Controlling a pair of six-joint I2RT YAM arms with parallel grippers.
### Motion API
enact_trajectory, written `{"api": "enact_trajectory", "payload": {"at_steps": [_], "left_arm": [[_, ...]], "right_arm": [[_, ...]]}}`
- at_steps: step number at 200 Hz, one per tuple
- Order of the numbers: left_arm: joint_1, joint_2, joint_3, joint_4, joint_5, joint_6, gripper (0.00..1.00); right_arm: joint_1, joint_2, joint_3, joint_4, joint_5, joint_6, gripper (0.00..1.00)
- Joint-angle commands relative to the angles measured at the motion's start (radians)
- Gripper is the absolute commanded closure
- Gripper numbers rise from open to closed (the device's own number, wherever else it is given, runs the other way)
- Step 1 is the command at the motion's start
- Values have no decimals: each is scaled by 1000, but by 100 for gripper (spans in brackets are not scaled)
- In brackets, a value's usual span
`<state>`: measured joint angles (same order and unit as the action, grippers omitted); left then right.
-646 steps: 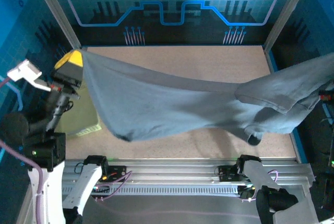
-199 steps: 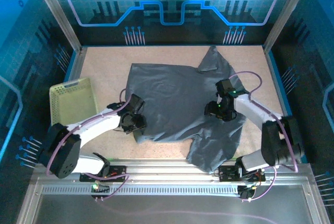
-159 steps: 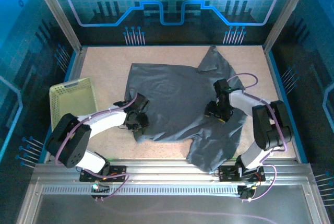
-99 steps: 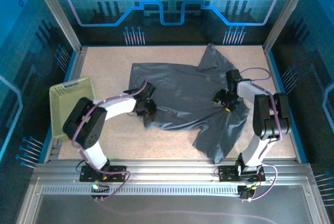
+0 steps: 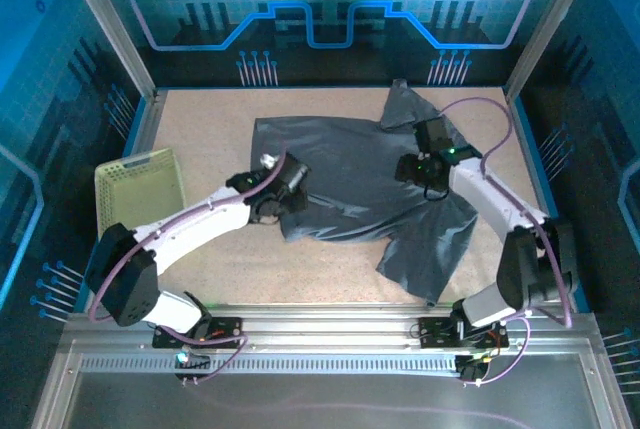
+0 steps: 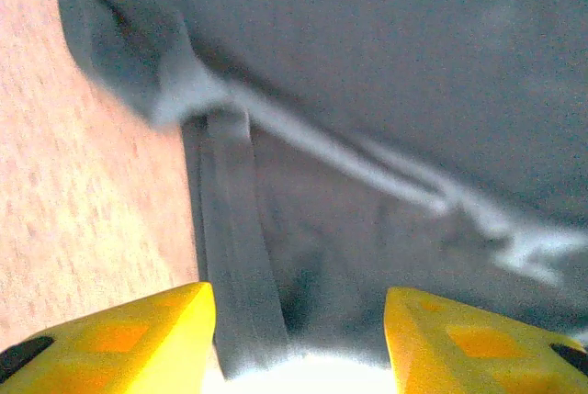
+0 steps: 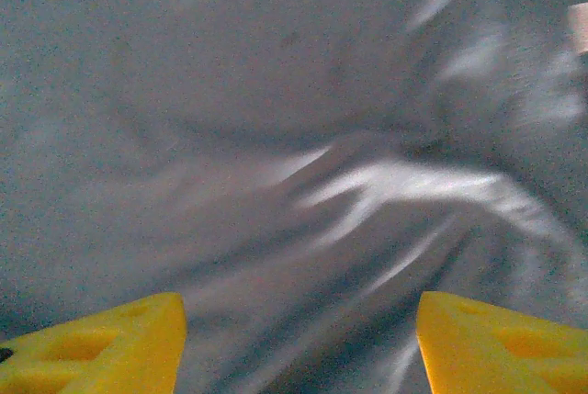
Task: Fold the inside-out t-shirt
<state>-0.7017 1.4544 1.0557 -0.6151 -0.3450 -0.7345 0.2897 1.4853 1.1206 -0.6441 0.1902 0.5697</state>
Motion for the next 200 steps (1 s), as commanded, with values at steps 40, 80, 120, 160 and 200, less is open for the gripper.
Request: {"api": "enact_trajectory", "payload": {"at_steps": [40, 80, 120, 160, 200], "left_arm": [[-112, 161, -86, -38, 14, -189, 51], [-112, 200, -87, 17, -36, -160, 53], [-103, 223, -95, 114, 7, -127, 45], [-71, 250, -107, 96, 4, -141, 52], [-63, 202, -137, 69, -49, -118, 78]], "right_arm": [[218, 56, -106, 108, -136, -4, 29], [266, 118, -101, 156, -115, -1, 30], [274, 148, -94, 161, -77, -16, 30], [274, 163, -92, 162, -49, -18, 30], [232, 211, -74, 92, 31, 45, 31]]}}
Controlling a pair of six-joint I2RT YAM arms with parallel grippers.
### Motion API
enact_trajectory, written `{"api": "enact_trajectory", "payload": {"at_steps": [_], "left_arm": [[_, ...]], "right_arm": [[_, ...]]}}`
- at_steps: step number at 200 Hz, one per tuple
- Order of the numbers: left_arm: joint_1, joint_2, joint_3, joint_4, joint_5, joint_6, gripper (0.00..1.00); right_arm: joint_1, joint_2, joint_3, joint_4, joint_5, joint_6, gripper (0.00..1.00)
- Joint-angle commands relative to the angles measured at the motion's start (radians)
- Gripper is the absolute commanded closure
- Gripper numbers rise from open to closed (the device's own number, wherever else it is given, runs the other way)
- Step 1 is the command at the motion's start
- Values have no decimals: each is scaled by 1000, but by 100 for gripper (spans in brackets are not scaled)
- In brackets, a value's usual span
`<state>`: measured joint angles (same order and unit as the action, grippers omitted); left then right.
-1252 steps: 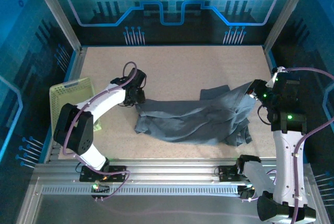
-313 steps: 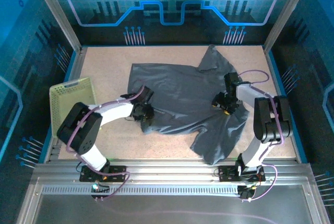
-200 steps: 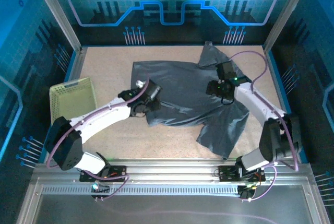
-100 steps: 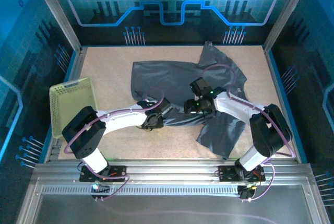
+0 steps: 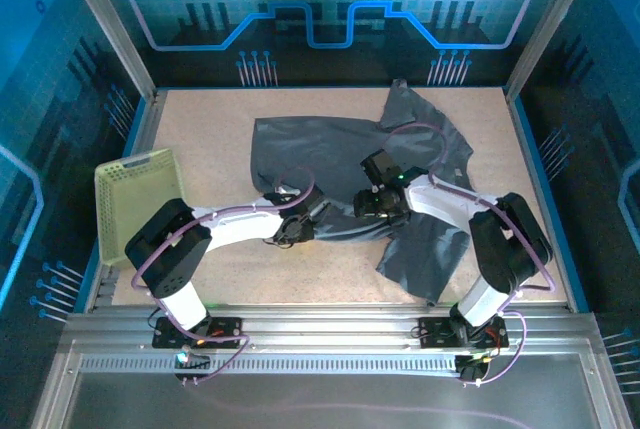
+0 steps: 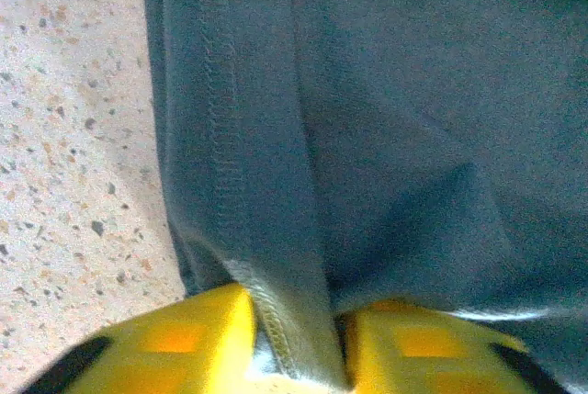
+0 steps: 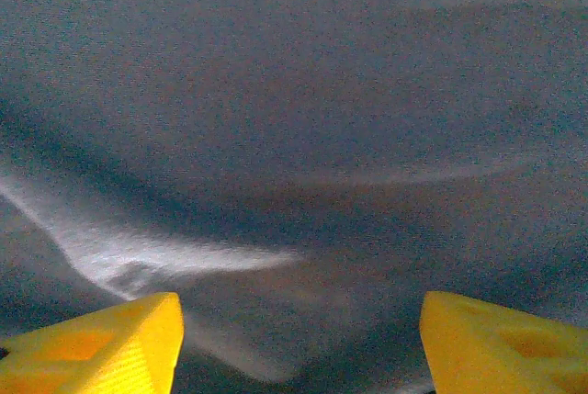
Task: Fold the inside-out t-shirt
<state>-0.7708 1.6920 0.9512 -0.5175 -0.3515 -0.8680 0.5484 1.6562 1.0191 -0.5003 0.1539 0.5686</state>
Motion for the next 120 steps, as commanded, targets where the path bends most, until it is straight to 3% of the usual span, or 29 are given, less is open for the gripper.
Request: {"api": "enact_trajectory", "payload": {"at_steps": [1, 50, 94, 120], "left_arm": [[7, -37, -34, -30, -43, 16, 78], [7, -223, -146, -6, -17, 85, 93], [13, -505, -249, -48, -45, 175, 95], [86, -659, -277, -58, -37, 222, 95]], "right_arm": [[-30, 42, 27, -53, 69, 49, 31], [-134, 131, 68, -108, 85, 91, 33], [-194, 181, 98, -117, 93, 104, 35], [-236, 174, 102, -123, 110, 118, 36]]}}
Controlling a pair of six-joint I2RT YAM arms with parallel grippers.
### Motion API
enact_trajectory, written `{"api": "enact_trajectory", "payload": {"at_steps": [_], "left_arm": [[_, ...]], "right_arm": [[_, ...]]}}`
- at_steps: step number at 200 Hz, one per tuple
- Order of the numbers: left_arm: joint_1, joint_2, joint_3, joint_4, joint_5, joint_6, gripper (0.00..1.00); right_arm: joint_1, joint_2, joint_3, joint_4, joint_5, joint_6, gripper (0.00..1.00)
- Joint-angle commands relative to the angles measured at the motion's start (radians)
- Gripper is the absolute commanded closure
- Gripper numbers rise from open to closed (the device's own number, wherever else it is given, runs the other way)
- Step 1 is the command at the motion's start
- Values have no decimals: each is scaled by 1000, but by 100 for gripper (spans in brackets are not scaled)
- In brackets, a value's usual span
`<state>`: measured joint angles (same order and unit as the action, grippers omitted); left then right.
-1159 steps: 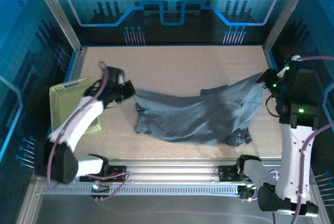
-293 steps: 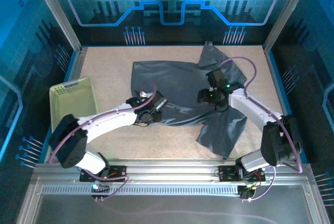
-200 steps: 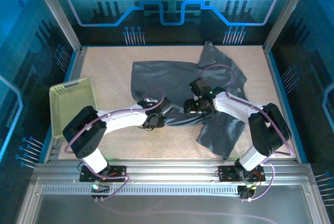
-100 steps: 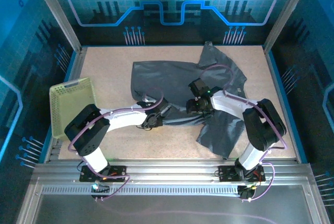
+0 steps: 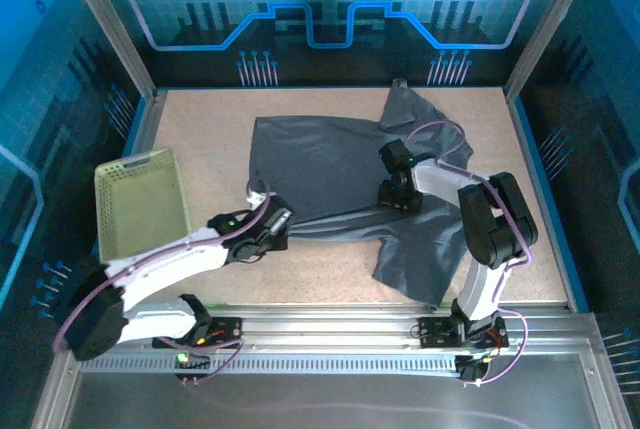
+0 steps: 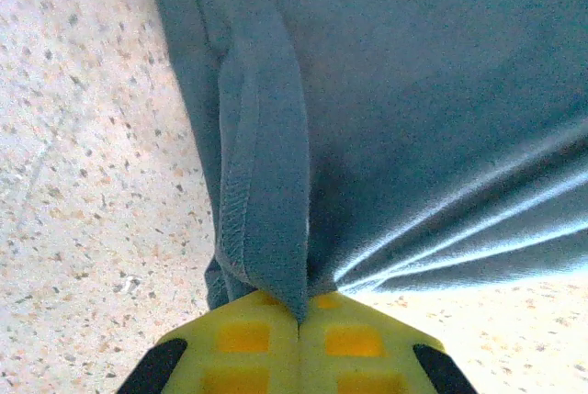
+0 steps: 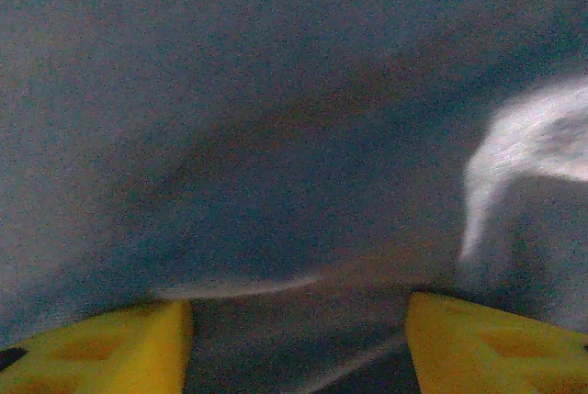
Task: Fold the inside-out t-shirt
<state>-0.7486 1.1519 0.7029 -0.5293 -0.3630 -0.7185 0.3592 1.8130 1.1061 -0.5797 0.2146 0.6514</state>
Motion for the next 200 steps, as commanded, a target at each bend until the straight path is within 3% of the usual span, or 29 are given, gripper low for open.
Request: {"api": "enact_trajectory", "payload": {"at_steps": [1, 26, 50, 78, 96, 109, 127, 156, 200], "left_arm": [[70, -125, -30, -45, -25, 74, 95], [173, -201, -55, -19, 35, 106, 94], [214, -191, -63, 31, 93, 129, 87], [214, -45, -7, 84, 206, 160, 88], [216, 37, 35, 81, 169, 174, 88], [228, 83, 62, 77, 129, 172, 88], [244, 130, 105, 57, 134, 150, 90], [124, 132, 124, -5, 84, 127, 73], [-92, 152, 82, -111, 1, -19, 61]], "right_arm": [[-50, 17, 15, -45, 47, 35, 36], [-105, 7, 10, -33, 21, 27, 37], [-119, -21, 9, -29, 28, -6, 39], [59, -189, -20, 15, 55, -116, 36], [218, -273, -53, 79, -13, -219, 31], [312, -285, -56, 62, 44, -229, 25], [370, -243, -40, 12, 96, -212, 24], [377, -187, -50, -27, 138, -153, 25], [342, -170, -59, -1, 106, -111, 26]]}}
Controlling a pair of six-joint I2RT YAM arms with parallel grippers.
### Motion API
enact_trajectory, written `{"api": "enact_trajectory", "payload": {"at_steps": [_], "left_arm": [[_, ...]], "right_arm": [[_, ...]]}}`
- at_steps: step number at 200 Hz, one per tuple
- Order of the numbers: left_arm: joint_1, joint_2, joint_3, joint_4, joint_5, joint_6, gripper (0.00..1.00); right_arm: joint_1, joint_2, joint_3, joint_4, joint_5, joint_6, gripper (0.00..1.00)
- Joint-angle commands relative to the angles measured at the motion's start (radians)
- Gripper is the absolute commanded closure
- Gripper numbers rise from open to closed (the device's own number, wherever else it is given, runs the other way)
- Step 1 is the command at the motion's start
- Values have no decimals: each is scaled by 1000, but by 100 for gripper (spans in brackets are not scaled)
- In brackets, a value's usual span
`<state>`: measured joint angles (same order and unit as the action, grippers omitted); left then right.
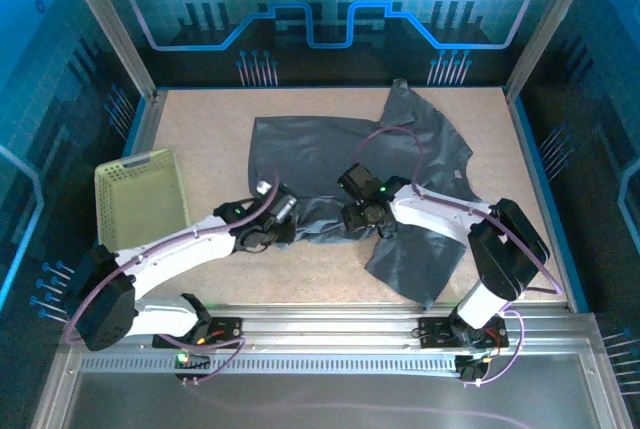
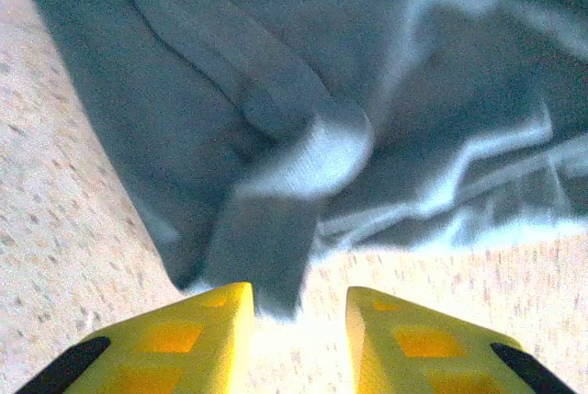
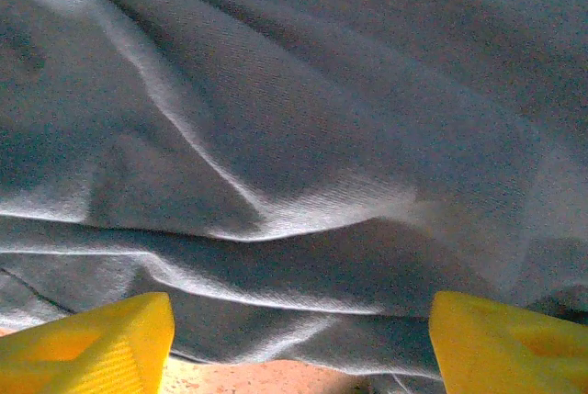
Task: Fold the inside-out t-shirt
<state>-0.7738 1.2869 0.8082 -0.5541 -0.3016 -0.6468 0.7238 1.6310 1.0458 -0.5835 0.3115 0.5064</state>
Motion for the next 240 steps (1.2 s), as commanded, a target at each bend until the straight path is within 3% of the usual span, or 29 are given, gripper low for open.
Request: {"api": "enact_trajectory", "payload": {"at_steps": [1, 46, 92, 169, 240], "left_arm": [[-69, 18, -23, -84, -59, -93, 60], [-85, 122, -36, -16, -61, -157, 47], [-77, 190, -24, -19, -122, -206, 47], [-23, 233, -27, 44, -135, -217, 67], [-22, 134, -88, 24, -125, -232, 85]], "right_arm": [[-23, 13, 2, 3, 9, 34, 26], [-25, 15, 23, -6, 18, 26, 27], [-34, -44, -18, 15, 14, 18, 26], [-39, -55, -39, 20, 15, 15, 26], [-50, -55, -35, 4, 35, 17, 26]]}}
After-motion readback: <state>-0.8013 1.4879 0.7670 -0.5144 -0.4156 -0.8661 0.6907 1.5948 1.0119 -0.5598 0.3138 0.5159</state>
